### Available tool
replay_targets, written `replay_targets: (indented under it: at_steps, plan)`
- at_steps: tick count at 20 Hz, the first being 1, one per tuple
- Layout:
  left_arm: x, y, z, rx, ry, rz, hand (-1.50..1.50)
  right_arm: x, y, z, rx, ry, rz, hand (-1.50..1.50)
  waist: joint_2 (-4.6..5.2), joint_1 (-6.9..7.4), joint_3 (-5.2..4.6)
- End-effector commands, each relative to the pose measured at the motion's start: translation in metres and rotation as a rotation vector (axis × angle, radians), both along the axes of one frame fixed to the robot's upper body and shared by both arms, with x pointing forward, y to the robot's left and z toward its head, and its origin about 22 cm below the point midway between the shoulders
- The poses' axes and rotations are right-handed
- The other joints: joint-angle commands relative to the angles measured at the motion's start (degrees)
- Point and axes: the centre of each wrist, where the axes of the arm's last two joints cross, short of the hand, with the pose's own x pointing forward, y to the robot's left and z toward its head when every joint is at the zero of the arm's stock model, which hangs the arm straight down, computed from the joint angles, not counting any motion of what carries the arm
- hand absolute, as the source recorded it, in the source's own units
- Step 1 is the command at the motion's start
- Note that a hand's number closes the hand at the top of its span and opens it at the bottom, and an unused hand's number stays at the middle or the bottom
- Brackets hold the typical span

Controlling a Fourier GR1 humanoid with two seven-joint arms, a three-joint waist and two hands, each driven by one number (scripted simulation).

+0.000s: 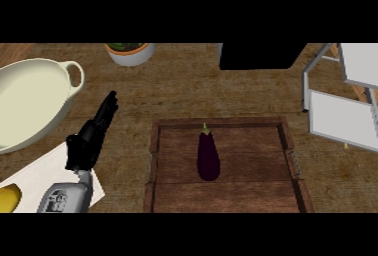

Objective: Pick the bell pepper from the tray and place it in the tiered shelf

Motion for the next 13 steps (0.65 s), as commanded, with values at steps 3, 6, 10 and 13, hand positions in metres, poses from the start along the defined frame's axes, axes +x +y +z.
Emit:
replay_targets:
  at_steps: [3,6,10,13]
  plan:
    - [-0.005,0.006,0.009,-0.001,0.000,0.012,0.00,-0.078,-0.017,0.005,0.078,0.132,-0.051,-1.50,-0.27,-0.90,0.04]
    - [-0.001,0.004,0.001,-0.010,0.003,0.044,0.00,-0.118,-0.031,-0.015,0.083,0.178,-0.008,-1.50,-0.25,-1.73,0.08]
    - [-0.007,0.000,0.000,-0.015,0.004,0.031,0.00,-0.171,-0.050,-0.015,0.077,0.254,0.023,-1.50,-0.27,-1.49,0.08]
    - [0.000,-0.005,-0.003,0.006,0.001,0.020,0.00,-0.212,-0.060,-0.033,0.093,0.224,0.060,-1.50,-0.21,-1.93,0.08]
